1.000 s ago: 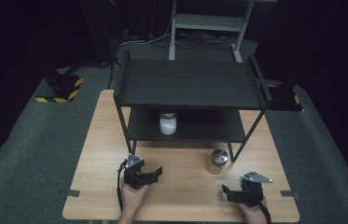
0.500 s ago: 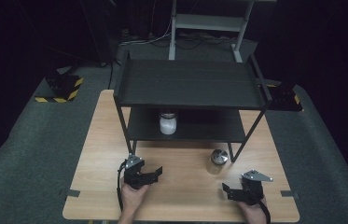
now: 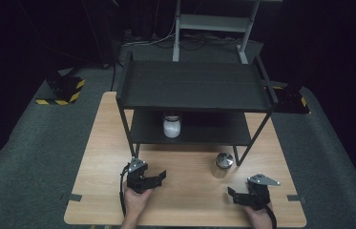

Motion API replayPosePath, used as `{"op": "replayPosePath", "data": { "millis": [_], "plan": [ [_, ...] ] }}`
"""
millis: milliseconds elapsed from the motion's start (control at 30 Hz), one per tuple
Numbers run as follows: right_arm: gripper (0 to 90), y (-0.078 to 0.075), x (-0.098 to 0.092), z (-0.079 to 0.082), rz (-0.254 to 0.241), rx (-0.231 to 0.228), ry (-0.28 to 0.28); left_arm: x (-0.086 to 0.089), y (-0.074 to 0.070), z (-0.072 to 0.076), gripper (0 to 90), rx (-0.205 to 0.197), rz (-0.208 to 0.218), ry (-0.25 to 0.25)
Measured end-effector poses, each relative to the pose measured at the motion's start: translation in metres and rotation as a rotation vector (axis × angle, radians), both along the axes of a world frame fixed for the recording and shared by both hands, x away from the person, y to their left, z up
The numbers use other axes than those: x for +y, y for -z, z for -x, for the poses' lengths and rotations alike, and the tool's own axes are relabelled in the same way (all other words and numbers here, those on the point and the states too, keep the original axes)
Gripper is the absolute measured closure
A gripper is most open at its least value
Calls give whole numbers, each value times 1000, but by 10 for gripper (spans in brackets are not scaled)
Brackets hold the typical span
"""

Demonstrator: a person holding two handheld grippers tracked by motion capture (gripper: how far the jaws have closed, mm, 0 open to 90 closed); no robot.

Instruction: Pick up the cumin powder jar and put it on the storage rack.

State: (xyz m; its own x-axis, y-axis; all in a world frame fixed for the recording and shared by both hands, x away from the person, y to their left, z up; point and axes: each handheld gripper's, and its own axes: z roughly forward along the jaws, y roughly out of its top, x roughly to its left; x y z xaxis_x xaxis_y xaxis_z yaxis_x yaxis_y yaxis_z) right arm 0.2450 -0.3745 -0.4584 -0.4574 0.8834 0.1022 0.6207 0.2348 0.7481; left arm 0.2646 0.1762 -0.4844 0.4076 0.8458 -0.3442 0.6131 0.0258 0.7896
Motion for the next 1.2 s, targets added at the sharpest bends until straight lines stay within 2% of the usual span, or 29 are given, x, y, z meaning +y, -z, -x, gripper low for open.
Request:
{"op": "replayPosePath", "data": {
  "millis": [667, 1200],
  "plan": [
    [45, -2, 7, 1, 32, -1, 0, 1, 0, 0, 85, -3, 3, -1],
    [39, -4, 22, 6, 100, -8, -24, 1, 1, 1, 85, -6, 11, 0]
  ]
}}
